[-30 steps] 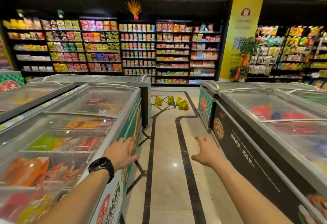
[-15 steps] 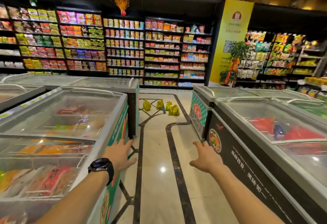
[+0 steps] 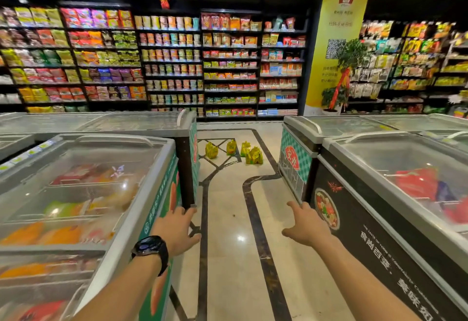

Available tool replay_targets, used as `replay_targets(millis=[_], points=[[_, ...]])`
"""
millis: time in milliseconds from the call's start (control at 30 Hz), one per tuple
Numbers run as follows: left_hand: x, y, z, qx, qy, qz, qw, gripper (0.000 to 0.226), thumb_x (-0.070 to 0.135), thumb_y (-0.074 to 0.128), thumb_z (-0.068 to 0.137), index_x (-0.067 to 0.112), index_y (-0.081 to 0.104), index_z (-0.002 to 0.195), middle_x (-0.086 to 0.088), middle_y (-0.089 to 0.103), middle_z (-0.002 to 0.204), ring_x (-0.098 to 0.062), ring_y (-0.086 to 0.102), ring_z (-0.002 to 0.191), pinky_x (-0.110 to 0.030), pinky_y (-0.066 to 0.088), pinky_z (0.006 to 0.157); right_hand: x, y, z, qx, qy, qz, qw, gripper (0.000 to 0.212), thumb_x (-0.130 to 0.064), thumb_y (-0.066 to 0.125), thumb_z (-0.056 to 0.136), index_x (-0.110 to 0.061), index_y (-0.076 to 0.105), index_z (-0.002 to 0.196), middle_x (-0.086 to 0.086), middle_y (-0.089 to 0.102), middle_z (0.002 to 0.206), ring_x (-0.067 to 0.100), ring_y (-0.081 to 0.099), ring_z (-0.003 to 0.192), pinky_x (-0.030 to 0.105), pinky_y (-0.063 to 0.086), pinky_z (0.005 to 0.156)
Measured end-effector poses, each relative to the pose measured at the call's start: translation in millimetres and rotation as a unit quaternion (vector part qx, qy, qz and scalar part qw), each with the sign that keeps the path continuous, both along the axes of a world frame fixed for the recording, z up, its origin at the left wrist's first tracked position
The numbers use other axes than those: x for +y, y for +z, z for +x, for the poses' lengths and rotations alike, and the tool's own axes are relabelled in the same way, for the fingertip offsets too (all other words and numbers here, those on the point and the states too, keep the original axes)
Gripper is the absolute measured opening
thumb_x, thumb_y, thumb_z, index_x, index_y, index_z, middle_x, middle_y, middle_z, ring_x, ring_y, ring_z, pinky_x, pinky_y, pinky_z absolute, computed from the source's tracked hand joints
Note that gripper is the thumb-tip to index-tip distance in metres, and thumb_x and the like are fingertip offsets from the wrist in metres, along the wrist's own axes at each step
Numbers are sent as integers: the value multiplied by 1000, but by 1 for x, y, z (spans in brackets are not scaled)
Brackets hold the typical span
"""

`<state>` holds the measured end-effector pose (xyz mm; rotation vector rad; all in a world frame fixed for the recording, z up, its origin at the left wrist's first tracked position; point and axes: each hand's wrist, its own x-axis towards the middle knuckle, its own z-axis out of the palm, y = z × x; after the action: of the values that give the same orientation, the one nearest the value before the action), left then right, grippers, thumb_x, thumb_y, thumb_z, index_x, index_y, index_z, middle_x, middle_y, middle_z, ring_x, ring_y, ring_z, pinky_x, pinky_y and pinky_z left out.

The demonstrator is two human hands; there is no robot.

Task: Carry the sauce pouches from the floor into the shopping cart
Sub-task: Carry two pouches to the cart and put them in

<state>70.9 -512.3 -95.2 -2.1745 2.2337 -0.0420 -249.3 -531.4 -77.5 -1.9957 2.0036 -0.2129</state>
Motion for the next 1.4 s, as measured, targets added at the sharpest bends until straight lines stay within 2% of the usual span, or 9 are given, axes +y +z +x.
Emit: replay_targets(millis=[167, 300, 433, 600, 733, 833, 1133, 1400], points=[[-117, 0, -19, 25, 12, 16, 999, 69, 63, 51, 89, 35, 29, 148, 1, 52, 128, -18, 55, 113, -31, 54, 90, -127, -3, -27, -2, -3, 6, 1000, 76, -44, 67, 83, -25, 29, 146, 8, 39, 144, 28, 47, 127, 43, 49, 99], [-197, -10, -25, 20, 31, 37, 999, 70, 64, 50, 89, 34, 29, 148, -1, 49, 138, -19, 54, 116, -31, 56, 88, -217, -10, -33, 10, 9, 25, 1000, 80, -44, 66, 82, -24, 26, 148, 8, 38, 145, 28, 44, 130, 43, 48, 99], [-280, -18, -18, 16, 44, 44, 998, 70, 62, 48, 91, 34, 26, 151, -2, 43, 147, -22, 50, 127, -31, 53, 94, -311, -16, -22, 15, 24, 34, 999, 83, -40, 67, 82, -25, 23, 151, 7, 35, 149, 28, 42, 133, 43, 48, 100], [-411, -32, 8, 1, 50, 53, 997, 72, 63, 46, 90, 32, 26, 152, -5, 45, 144, -25, 49, 130, -43, 41, 110, -439, -25, 3, 29, 31, 42, 998, 84, -40, 67, 83, -25, 20, 152, 9, 34, 150, 29, 41, 134, 41, 46, 98], [-532, -30, 26, 14, 32, 54, 998, 76, 65, 47, 90, 29, 24, 152, -6, 45, 143, -28, 45, 133, -42, 47, 102, -540, -23, 28, 32, 17, 49, 998, 85, -42, 67, 83, -24, 21, 153, 11, 33, 151, 30, 39, 136, 43, 45, 103], [-606, -29, 36, 25, 27, 60, 998, 76, 63, 50, 89, 29, 25, 152, -5, 47, 139, -26, 50, 125, -40, 50, 98, -605, -20, 47, 32, 12, 52, 998, 84, -40, 68, 83, -23, 23, 152, 13, 34, 150, 31, 40, 135, 43, 44, 104], [-806, -37, 46, 19, -5, 78, 997, 73, 63, 48, 90, 27, 27, 150, -5, 48, 139, -26, 52, 126, -40, 51, 98, -796, -37, 61, 26, -6, 72, 997, 82, -39, 67, 84, -20, 23, 151, 13, 31, 150, 33, 45, 130, 41, 44, 100], [-1029, -56, 34, 3, -7, 105, 994, 72, 63, 46, 92, 27, 26, 151, -6, 50, 139, -28, 52, 125, -40, 51, 96, -1030, -79, 44, -4, 0, 87, 996, 79, -41, 65, 84, -21, 25, 150, 14, 34, 147, 35, 39, 134, 44, 43, 101]])
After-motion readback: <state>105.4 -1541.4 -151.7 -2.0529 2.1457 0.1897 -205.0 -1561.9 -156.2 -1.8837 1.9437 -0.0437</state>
